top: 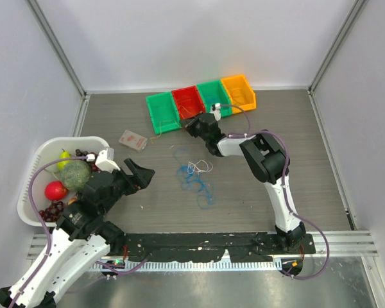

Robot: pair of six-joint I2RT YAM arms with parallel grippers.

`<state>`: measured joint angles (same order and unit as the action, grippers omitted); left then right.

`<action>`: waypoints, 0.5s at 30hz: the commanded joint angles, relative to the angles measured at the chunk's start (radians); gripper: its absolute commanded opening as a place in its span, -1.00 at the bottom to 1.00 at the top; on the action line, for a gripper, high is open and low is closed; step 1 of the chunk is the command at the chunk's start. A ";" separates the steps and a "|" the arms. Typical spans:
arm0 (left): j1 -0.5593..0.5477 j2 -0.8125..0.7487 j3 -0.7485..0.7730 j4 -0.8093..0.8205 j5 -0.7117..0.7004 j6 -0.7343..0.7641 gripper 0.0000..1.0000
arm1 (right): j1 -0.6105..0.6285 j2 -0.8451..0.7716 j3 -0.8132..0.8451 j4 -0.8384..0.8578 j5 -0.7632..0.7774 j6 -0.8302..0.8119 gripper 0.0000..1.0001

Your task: Untangle the cables

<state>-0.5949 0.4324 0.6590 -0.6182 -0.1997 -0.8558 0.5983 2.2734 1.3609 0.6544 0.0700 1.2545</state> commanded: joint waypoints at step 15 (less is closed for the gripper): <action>0.003 -0.004 0.024 0.002 -0.055 0.041 0.77 | 0.139 -0.055 0.277 -0.366 -0.115 -0.624 0.12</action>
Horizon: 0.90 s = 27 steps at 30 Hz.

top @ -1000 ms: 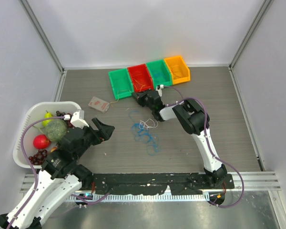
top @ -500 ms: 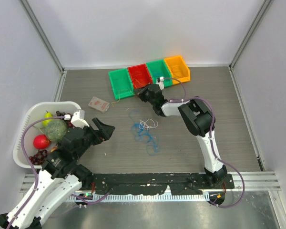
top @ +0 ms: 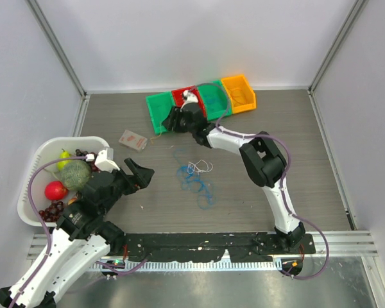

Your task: Untangle the cables

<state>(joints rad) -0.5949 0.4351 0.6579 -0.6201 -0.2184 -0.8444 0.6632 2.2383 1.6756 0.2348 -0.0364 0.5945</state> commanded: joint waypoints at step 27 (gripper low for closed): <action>0.001 -0.064 0.009 -0.013 -0.016 0.024 0.80 | 0.193 0.254 0.162 0.046 0.329 0.576 0.13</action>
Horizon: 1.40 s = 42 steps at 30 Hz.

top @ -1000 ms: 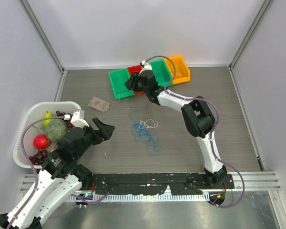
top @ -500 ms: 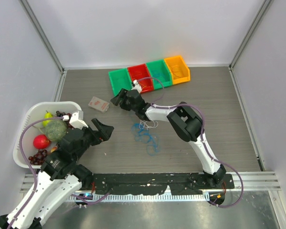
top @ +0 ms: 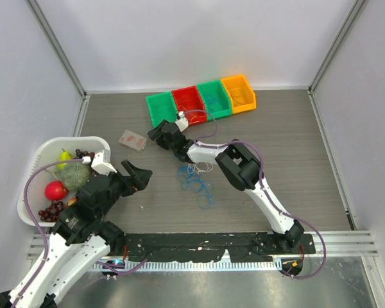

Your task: Untangle the cables

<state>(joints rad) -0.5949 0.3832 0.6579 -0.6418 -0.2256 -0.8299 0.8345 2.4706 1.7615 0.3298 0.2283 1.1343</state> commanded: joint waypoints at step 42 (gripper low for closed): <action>0.003 0.088 0.008 0.090 0.026 0.005 0.79 | -0.328 -0.091 0.170 -0.302 -0.304 -0.567 -0.99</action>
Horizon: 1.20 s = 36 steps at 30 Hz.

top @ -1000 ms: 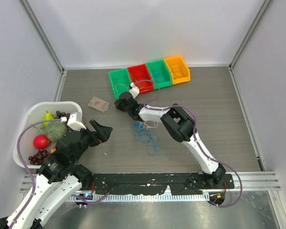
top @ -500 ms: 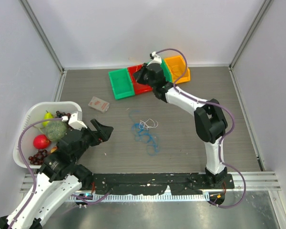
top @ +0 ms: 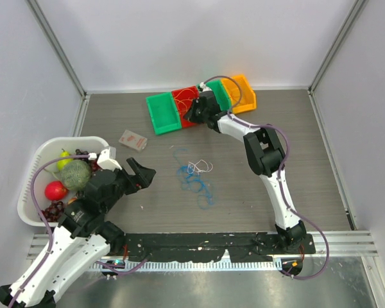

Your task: Untangle the cables

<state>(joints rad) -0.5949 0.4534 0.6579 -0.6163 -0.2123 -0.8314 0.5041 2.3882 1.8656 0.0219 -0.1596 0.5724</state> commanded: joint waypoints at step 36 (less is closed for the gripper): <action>0.003 0.027 -0.012 0.075 0.036 -0.015 0.79 | 0.142 0.066 0.319 -0.266 0.563 -0.401 -0.22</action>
<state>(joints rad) -0.5949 0.4759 0.6563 -0.5938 -0.1970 -0.8337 0.6437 2.6003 2.2051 -0.1829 0.4305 0.1444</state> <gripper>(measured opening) 0.894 0.334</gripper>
